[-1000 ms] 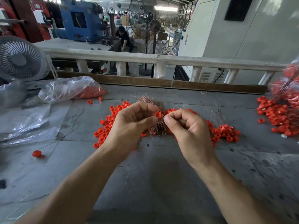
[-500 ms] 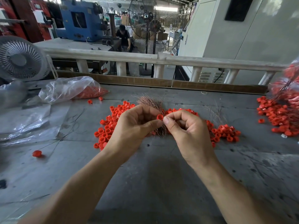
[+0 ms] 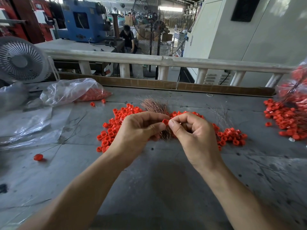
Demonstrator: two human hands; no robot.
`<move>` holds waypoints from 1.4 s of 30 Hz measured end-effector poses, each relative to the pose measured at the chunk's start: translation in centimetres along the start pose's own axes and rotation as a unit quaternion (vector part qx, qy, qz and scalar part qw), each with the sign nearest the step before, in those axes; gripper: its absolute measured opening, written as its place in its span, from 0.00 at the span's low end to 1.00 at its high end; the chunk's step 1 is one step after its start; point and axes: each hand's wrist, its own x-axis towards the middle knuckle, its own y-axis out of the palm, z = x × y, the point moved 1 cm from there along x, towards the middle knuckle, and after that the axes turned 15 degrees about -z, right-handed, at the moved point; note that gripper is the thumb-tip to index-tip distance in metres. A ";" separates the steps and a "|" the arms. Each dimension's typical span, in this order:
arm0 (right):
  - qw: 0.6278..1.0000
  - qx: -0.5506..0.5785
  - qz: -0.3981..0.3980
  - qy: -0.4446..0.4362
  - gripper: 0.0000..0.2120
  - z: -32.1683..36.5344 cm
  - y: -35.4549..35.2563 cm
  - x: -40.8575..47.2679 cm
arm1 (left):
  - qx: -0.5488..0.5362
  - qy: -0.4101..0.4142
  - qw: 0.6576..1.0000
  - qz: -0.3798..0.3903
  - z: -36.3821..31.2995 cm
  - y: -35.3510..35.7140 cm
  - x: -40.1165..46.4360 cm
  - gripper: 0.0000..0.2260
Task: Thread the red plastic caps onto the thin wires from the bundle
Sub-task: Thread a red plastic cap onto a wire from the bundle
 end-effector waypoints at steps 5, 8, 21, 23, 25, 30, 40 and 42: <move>1.000 -0.010 0.007 -0.007 0.07 0.1 0.1 -0.1 | 0.014 0.028 0.999 -0.023 0.2 -0.1 0.1 0.08; 1.000 -0.011 0.014 -0.001 0.07 0.0 0.0 -0.1 | 0.026 0.042 0.998 -0.027 0.4 -0.2 0.2 0.08; 1.000 -0.021 0.021 0.007 0.07 -0.2 0.0 -0.2 | 0.022 0.040 0.999 -0.022 0.7 -0.2 0.3 0.08; 0.999 -0.025 0.019 0.004 0.07 -0.2 0.0 -0.2 | 0.023 0.044 0.999 -0.021 0.6 -0.3 0.3 0.08; 0.999 -0.024 0.019 0.008 0.08 -0.2 0.0 -0.1 | 0.018 0.041 0.999 -0.024 0.5 -0.4 0.2 0.08; 0.999 -0.025 0.019 0.012 0.08 -0.2 0.0 -0.1 | -0.007 0.014 0.999 -0.031 0.4 -0.5 0.2 0.08; 1.000 -0.014 0.009 0.006 0.07 -0.1 0.0 -0.1 | -0.066 -0.032 0.997 -0.016 0.3 -0.4 0.3 0.09; 1.000 -0.014 0.010 0.003 0.07 0.0 -0.1 -0.1 | -0.069 -0.034 0.997 -0.012 0.3 -0.5 0.3 0.09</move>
